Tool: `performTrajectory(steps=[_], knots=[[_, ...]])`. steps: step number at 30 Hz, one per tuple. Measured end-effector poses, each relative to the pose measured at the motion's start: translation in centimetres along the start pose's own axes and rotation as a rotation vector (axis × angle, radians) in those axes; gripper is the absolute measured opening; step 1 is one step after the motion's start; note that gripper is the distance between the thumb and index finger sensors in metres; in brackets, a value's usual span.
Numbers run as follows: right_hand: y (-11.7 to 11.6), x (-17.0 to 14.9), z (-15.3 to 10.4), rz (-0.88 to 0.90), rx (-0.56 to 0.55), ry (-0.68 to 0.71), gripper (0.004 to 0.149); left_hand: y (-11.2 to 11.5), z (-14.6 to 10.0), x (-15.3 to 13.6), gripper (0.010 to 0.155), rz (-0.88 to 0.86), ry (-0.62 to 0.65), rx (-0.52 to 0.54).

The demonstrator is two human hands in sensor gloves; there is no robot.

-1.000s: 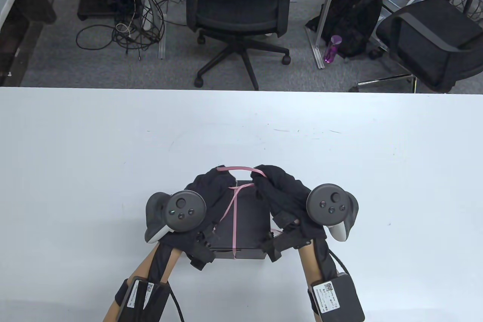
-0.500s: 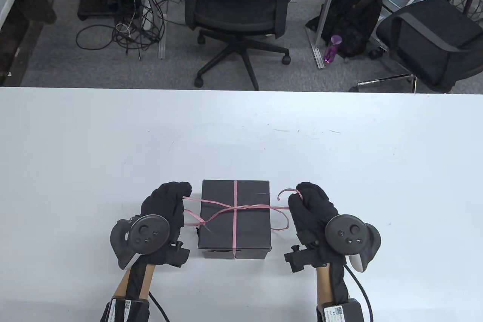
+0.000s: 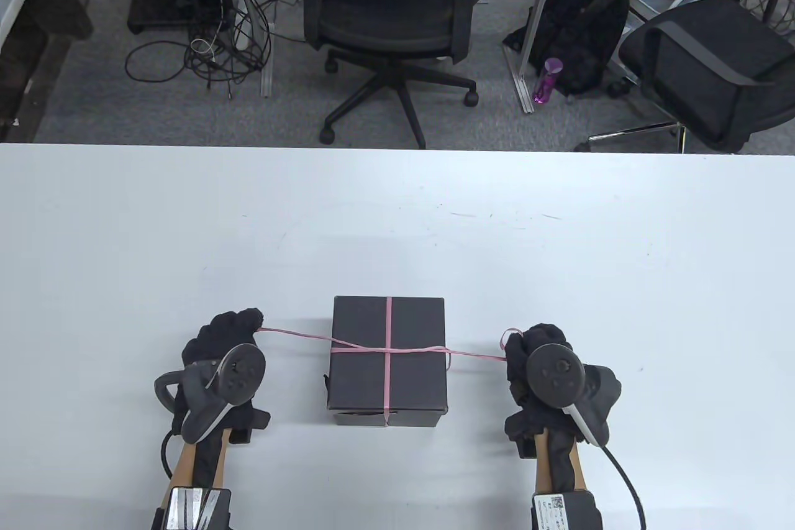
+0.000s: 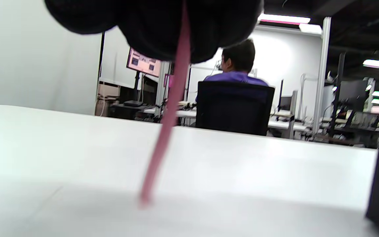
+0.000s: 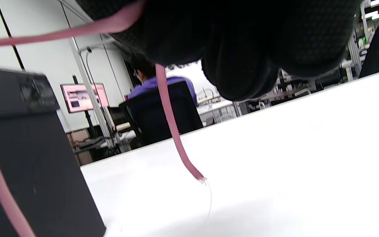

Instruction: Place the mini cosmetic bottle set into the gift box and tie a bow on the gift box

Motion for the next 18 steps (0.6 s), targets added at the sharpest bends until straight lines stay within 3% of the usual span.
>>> performTrajectory(steps=[9,12,15,18], knots=[[-2.5,-0.1,-0.3,-0.082,0.087,0.019,0.039,3.4,0.7,0.7,0.033,0.109,0.002,-0.135],[-3.2,-0.2,-0.4,-0.108,0.129,0.03,0.042,4.3,0.8,0.9,0.036,0.147,0.002,-0.227],[-3.7,-0.3,-0.4,-0.093,0.178,0.033,0.063,5.1,1.1,0.7,0.055,0.161,0.004,-0.41],[-3.8,-0.7,-0.4,-0.115,0.225,0.02,0.075,5.3,1.2,0.2,0.069,0.13,-0.006,-0.48]])
Point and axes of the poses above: the tracker on the back of each hand, its own x axis roughly to the thumb side, its own z axis roughly from the wrist to the fingertips, y = z × x, the point moved 4 cm from there along z, roughly from the wrist to the fingertips, and after that the axes turned 11 degrees about -x, right-handed, at the moved point
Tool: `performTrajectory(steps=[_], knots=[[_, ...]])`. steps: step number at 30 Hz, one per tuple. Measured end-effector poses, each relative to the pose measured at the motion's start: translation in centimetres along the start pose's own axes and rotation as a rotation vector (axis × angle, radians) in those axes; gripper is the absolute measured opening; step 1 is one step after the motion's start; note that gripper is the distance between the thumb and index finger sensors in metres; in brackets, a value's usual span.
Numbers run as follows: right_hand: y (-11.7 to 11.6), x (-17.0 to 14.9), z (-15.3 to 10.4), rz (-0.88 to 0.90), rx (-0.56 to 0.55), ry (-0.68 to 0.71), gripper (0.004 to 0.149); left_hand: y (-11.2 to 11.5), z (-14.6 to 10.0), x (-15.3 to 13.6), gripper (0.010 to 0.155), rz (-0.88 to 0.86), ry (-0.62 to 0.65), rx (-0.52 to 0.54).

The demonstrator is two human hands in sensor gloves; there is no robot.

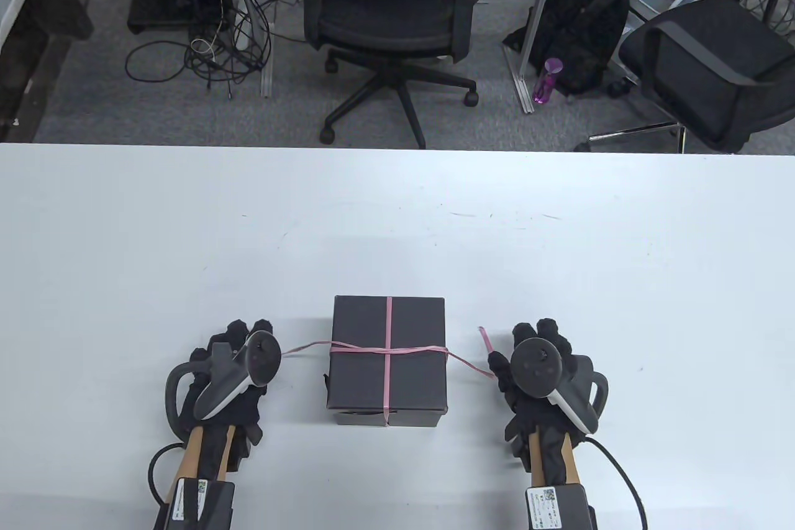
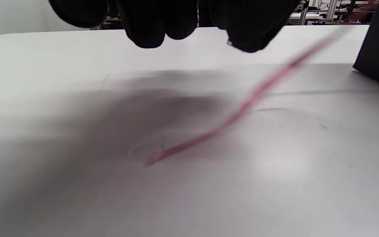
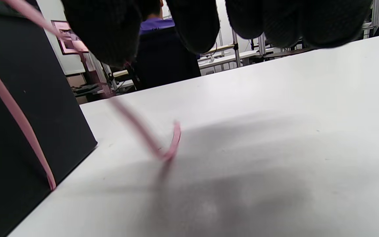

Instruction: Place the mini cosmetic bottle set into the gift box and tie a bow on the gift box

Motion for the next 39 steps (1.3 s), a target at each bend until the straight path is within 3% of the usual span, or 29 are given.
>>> performTrajectory(steps=[3,5,7,9,11,13,15,17,22,27,31,39], knots=[[-0.1,-0.5,0.1,-0.037,0.052,-0.031,0.078,-0.3,-0.1,-0.7,0.071,-0.031,-0.005,-0.02],[0.5,-0.6,0.0,-0.029,-0.003,-0.036,0.07,-1.1,-0.6,-0.9,0.069,-0.095,0.028,0.04],[1.5,0.1,-0.1,0.094,-0.074,0.022,0.062,-2.2,-1.3,-0.7,0.065,-0.233,0.117,0.147],[1.9,0.9,-0.1,0.299,-0.06,0.087,0.058,-3.0,-2.0,0.1,0.063,-0.411,0.28,0.203],[1.5,2.3,-0.1,0.598,0.074,0.151,0.059,-3.4,-2.7,1.8,0.062,-0.64,0.548,0.23],[0.8,3.3,-0.3,0.724,0.231,0.17,0.063,-3.1,-2.7,3.6,0.067,-0.727,0.678,0.138],[0.0,4.0,-0.6,0.694,0.35,0.176,0.07,-2.6,-2.5,4.9,0.076,-0.657,0.682,0.052],[-0.6,4.4,-0.7,0.616,0.379,0.182,0.073,-2.1,-2.2,5.5,0.079,-0.583,0.638,0.034],[-1.6,4.8,-0.7,0.626,0.324,0.16,0.062,-1.1,-1.5,5.5,0.076,-0.629,0.576,0.01],[-1.2,4.6,-0.4,0.712,0.263,0.139,0.042,-0.8,-1.3,4.7,0.051,-0.64,0.517,0.033],[-0.6,3.6,-0.3,0.775,0.195,0.091,0.042,-0.6,-1.1,4.0,0.039,-0.719,0.531,0.032],[1.0,2.1,-0.2,0.934,0.105,0.048,0.042,-0.2,-0.9,3.1,0.038,-0.931,0.539,0.035]])
Point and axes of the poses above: the tracker on the back of each hand, its own x axis roughly to the thumb side, its own z axis roughly from the wrist to the fingertips, y = z × x, the point moved 4 cm from there along z, roughly from the wrist to the fingertips, and after that the axes turned 11 degrees about -x, right-handed, at the moved point
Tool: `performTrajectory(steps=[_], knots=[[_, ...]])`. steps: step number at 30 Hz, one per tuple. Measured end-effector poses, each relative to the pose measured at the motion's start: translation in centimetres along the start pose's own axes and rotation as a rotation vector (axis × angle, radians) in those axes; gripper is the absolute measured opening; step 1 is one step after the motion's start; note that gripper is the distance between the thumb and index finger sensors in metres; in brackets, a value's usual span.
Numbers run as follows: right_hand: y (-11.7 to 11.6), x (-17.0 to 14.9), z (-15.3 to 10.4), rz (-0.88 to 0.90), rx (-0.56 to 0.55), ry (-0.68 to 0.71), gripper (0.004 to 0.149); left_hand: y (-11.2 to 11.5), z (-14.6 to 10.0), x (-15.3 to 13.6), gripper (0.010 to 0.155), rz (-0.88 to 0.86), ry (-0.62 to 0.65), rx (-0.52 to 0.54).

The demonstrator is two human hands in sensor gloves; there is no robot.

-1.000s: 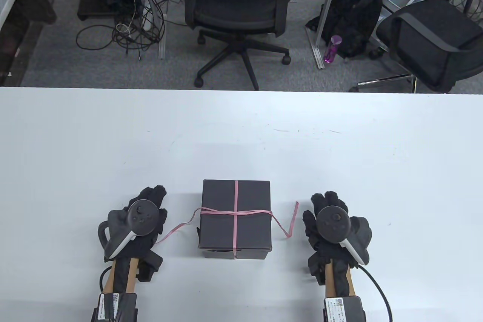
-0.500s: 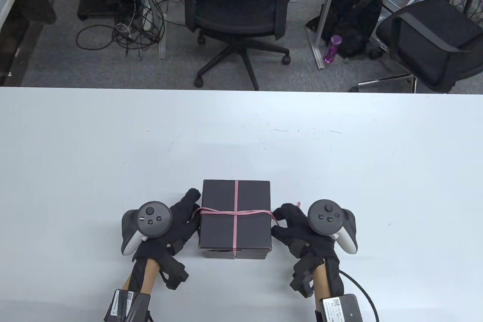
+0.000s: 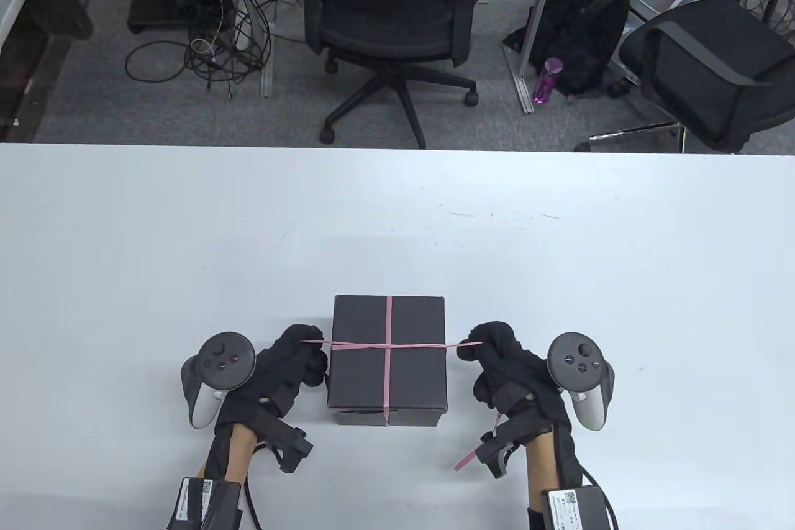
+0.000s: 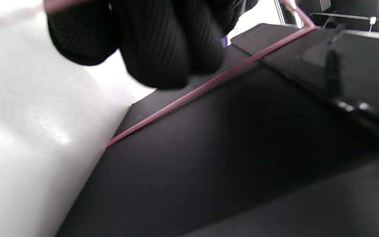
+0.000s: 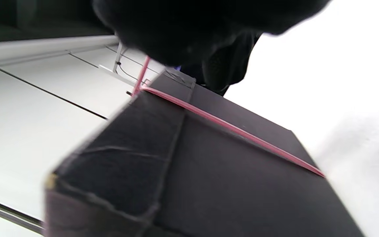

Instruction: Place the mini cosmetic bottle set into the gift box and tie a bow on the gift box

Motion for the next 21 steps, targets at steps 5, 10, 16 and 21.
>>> performTrajectory(steps=[5,10,16,21], knots=[[1.0,1.5,-0.1,0.109,0.071,0.138,0.048,-0.2,-0.1,-0.3,0.038,0.039,-0.043,0.021],[0.2,2.7,-0.4,-0.304,0.167,0.2,0.035,0.2,0.0,-0.3,0.038,0.094,-0.069,0.015],[-4.2,2.8,-0.6,-1.174,0.053,0.15,0.038,0.4,0.0,-0.2,0.038,0.135,-0.076,-0.009],[-4.9,2.7,-0.7,-1.183,-0.038,0.115,0.059,0.4,0.0,-0.2,0.038,0.135,-0.076,-0.055]])
Point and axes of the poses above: the tracker on the back of each hand, its own x axis roughly to the thumb side, its own z axis roughly from the wrist to the fingertips, y = z × x, the point moved 4 cm from there along z, roughly from the wrist to the fingertips, and after that the axes turned 11 degrees about -x, right-handed, at the moved point
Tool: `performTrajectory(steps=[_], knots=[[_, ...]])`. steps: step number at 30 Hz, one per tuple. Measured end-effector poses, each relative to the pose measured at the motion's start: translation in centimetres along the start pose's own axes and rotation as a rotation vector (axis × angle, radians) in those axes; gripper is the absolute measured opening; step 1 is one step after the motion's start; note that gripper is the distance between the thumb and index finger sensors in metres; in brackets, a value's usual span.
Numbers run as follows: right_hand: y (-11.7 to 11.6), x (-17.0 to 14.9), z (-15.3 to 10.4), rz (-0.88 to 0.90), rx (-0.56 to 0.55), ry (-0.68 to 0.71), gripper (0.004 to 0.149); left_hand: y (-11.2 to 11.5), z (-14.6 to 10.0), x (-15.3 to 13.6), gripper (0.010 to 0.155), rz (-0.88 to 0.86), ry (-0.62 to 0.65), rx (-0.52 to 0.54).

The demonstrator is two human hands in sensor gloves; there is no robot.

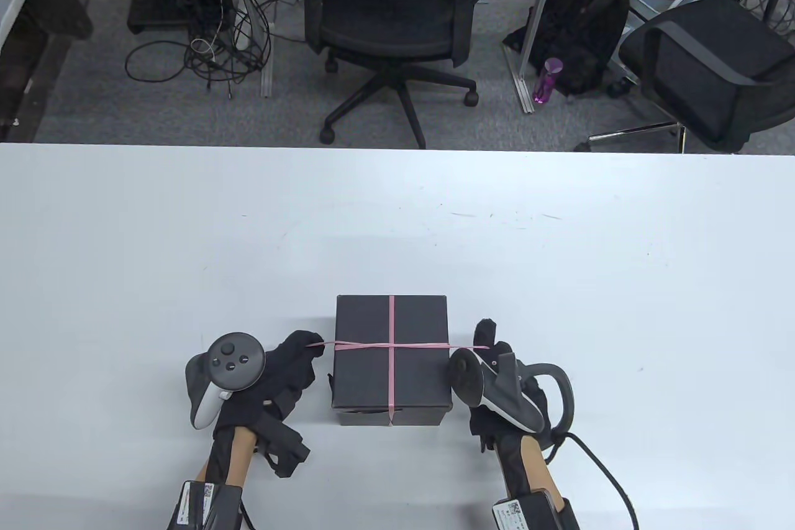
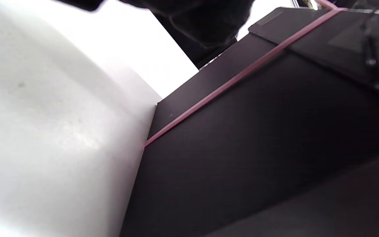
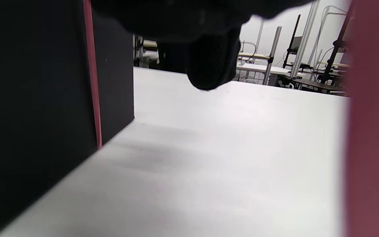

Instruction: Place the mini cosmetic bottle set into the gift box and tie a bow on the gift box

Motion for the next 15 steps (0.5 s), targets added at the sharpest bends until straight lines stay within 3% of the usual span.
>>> performTrajectory(steps=[3,9,15], knots=[[1.6,-0.7,-0.3,0.265,-0.192,-0.028,0.059,0.1,0.0,0.0,0.038,-0.023,0.008,-0.044],[2.0,-1.5,-0.6,0.754,-0.271,-0.1,0.063,0.6,0.3,-0.1,0.038,-0.06,0.018,-0.116],[2.3,-1.1,-0.8,0.646,-0.324,-0.079,0.075,0.9,0.8,-1.3,0.039,-0.259,0.055,-0.247]])
Point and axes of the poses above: the tracker on the back of each hand, its own x axis roughly to the thumb side, its own z axis roughly from the wrist to the fingertips, y = z × x, the point moved 4 cm from there along z, roughly from the wrist to the fingertips, and after that the axes turned 11 degrees about -x, right-handed, at the moved point
